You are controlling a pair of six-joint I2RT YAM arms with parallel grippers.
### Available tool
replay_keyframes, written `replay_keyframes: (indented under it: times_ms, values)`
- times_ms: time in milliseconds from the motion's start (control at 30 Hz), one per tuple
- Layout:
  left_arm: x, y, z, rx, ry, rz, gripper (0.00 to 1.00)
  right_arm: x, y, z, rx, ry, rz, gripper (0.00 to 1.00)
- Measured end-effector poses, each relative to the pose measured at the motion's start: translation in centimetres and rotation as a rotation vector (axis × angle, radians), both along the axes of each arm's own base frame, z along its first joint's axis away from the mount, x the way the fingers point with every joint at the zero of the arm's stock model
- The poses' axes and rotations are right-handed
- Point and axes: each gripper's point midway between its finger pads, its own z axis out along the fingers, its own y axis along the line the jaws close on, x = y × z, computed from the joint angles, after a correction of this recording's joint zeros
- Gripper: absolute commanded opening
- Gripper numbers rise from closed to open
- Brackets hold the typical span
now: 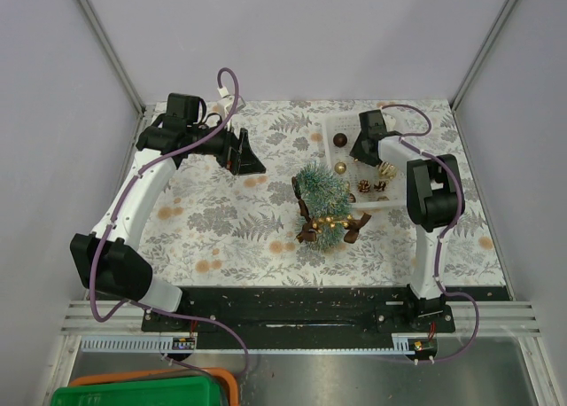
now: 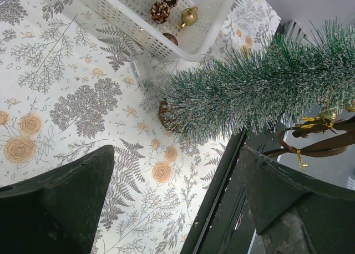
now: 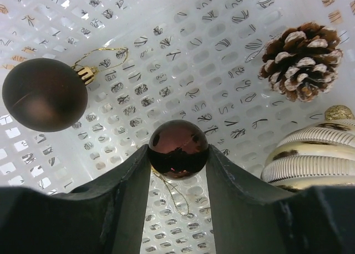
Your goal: Decorate the small christmas tree
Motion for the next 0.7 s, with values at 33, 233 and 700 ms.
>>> replay_keyframes:
  times_ms: [33, 233, 700]
  values:
    - [0.0, 0.0, 0.0, -0.001, 0.000, -0.001, 0.99, 0.0, 0.0, 0.0, 0.001, 0.000, 0.001, 0.36]
    - [-1.4, -1.9, 0.8, -0.045, -0.008, -0.087, 0.99, -1.2, 0.5, 1.1, 0.011, -0.009, 0.025, 0.29]
    - [-4.4, -4.8, 3.6, -0.140, -0.038, -0.299, 0.99, -12.0, 1.3, 25.8, 0.189, -0.505, 0.188, 0.27]
